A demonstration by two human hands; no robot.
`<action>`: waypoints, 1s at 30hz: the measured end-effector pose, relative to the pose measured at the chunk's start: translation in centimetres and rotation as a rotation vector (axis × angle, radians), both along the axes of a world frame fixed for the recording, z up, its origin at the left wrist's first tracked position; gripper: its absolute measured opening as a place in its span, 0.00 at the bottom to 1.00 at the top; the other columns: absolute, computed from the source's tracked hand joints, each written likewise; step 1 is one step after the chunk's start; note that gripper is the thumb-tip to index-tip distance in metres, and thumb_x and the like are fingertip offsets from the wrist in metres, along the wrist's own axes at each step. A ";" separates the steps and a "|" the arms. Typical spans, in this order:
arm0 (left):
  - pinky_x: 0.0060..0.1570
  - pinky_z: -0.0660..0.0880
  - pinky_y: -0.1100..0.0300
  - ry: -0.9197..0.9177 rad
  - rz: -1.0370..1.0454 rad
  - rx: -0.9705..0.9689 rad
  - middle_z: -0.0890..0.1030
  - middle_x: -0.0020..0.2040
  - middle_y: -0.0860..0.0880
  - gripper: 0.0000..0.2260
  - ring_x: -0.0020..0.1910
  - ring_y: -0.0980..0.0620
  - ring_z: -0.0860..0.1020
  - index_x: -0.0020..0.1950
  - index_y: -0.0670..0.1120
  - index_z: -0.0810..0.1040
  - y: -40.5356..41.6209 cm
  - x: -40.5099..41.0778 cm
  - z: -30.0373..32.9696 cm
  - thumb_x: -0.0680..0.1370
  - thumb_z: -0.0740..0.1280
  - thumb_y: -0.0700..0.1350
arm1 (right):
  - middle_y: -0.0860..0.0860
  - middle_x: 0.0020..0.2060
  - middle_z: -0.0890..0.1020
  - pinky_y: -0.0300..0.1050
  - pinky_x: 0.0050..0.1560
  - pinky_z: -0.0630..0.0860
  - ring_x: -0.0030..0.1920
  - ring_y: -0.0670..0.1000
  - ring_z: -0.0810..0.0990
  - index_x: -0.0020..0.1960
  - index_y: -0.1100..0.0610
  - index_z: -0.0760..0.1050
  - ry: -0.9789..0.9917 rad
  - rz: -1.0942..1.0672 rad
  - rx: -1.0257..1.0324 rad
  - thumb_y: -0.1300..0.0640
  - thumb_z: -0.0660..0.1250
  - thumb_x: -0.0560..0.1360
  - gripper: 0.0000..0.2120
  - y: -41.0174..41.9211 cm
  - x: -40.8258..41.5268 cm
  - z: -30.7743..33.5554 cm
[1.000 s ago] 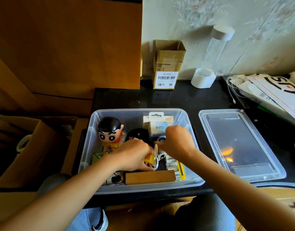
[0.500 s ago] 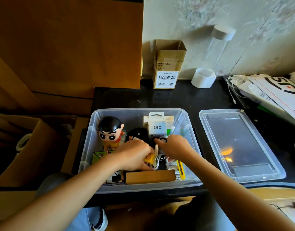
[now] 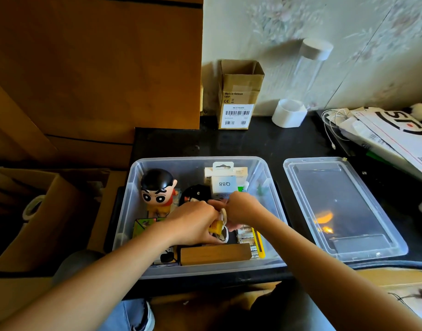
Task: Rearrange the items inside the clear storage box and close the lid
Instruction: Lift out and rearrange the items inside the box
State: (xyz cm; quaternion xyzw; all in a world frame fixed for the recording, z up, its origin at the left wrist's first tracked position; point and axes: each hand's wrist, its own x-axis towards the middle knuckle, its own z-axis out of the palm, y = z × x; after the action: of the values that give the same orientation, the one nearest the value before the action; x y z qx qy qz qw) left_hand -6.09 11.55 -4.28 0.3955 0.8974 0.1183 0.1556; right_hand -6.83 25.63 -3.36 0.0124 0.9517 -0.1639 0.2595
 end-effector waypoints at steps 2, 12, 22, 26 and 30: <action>0.28 0.56 0.68 0.014 0.019 -0.003 0.61 0.33 0.62 0.16 0.29 0.63 0.62 0.50 0.50 0.78 0.1 0.1 0.0 0.73 0.67 0.61 | 0.59 0.59 0.76 0.43 0.48 0.75 0.45 0.54 0.75 0.76 0.46 0.41 -0.056 -0.027 -0.035 0.50 0.65 0.77 0.39 0.1 -0.6 -0.2; 0.28 0.60 0.64 -0.049 0.051 -0.011 0.70 0.30 0.56 0.13 0.30 0.59 0.68 0.37 0.54 0.71 0.2 0.5 0.7 0.73 0.68 0.61 | 0.63 0.51 0.82 0.47 0.53 0.79 0.50 0.57 0.83 0.72 0.55 0.64 -0.229 -0.108 -0.234 0.51 0.47 0.83 0.20 1.0 0.3 0.0; 0.40 0.74 0.59 -0.344 0.341 0.387 0.79 0.42 0.53 0.11 0.41 0.58 0.77 0.56 0.50 0.76 -1.3 -0.3 4.1 0.75 0.68 0.50 | 0.62 0.51 0.80 0.54 0.54 0.78 0.49 0.60 0.81 0.58 0.63 0.73 -0.063 -0.114 -0.204 0.50 0.49 0.82 0.21 2.6 1.3 1.5; 0.41 0.68 0.66 -0.522 0.389 0.402 0.73 0.53 0.51 0.20 0.45 0.58 0.73 0.69 0.48 0.63 -0.6 -0.5 5.0 0.78 0.62 0.42 | 0.55 0.48 0.82 0.44 0.44 0.78 0.41 0.52 0.81 0.53 0.62 0.77 0.145 -0.168 -0.192 0.50 0.52 0.81 0.20 3.2 1.4 2.5; 0.41 0.66 0.79 -0.555 0.386 0.458 0.74 0.45 0.52 0.20 0.40 0.66 0.75 0.67 0.50 0.60 0.7 -0.1 5.4 0.78 0.59 0.35 | 0.49 0.28 0.76 0.35 0.26 0.65 0.24 0.43 0.69 0.40 0.57 0.78 0.478 -0.211 -0.333 0.45 0.57 0.79 0.20 3.2 2.2 4.2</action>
State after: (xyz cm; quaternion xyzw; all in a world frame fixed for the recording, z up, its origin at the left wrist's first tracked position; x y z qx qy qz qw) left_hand -6.18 12.26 1.15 0.1975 0.8294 0.4445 0.2747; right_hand -4.66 28.81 0.85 0.0297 0.9391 -0.3421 0.0083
